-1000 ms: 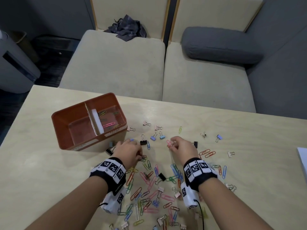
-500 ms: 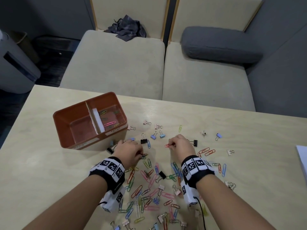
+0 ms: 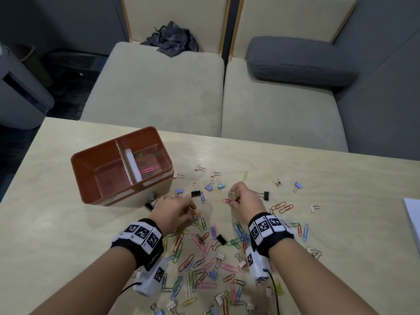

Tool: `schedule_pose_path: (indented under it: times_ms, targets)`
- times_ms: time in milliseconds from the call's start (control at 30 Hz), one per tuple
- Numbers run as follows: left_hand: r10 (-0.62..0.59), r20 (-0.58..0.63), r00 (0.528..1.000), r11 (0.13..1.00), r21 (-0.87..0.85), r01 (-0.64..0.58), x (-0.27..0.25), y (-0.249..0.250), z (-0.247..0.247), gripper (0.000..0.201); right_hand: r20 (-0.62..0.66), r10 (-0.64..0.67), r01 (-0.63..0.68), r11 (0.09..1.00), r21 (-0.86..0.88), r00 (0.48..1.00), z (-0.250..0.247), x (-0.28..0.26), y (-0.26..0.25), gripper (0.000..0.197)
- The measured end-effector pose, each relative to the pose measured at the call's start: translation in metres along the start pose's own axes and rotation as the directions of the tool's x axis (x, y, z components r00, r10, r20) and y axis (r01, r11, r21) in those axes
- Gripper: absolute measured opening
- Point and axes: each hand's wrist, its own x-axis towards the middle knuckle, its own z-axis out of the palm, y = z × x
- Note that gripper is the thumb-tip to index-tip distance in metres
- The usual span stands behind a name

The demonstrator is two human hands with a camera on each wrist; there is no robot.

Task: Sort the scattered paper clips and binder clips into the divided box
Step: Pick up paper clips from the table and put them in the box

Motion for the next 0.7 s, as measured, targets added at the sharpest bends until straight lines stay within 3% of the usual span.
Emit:
schedule_pose_path:
  times_ms: [100, 333, 533, 700]
  targets:
    - [-0.012, 0.004, 1.0, 1.0, 0.012, 0.012, -0.001, 0.001, 0.002, 0.021, 0.013, 0.016, -0.016, 1.0, 0.02, 1.0, -0.001, 0.0, -0.001, 0.029]
    - [-0.05, -0.022, 0.999, 0.999, 0.013, 0.05, 0.01, 0.004, 0.004, 0.022, 0.072, 0.0, 0.004, 0.998, -0.064, 0.997, -0.003, 0.001, -0.005, 0.018]
    - [0.017, 0.014, 1.0, 0.986, 0.165, -0.019, 0.035, 0.011, 0.003, 0.028, 0.118, -0.045, 0.064, 0.985, -0.159, 0.992, -0.005, 0.003, -0.01, 0.022]
    - [0.026, -0.03, 0.999, 0.966, 0.257, -0.017, 0.047, 0.015, 0.001, 0.019, 0.12, -0.049, 0.065, 0.989, -0.135, 0.992, -0.003, 0.004, -0.007, 0.018]
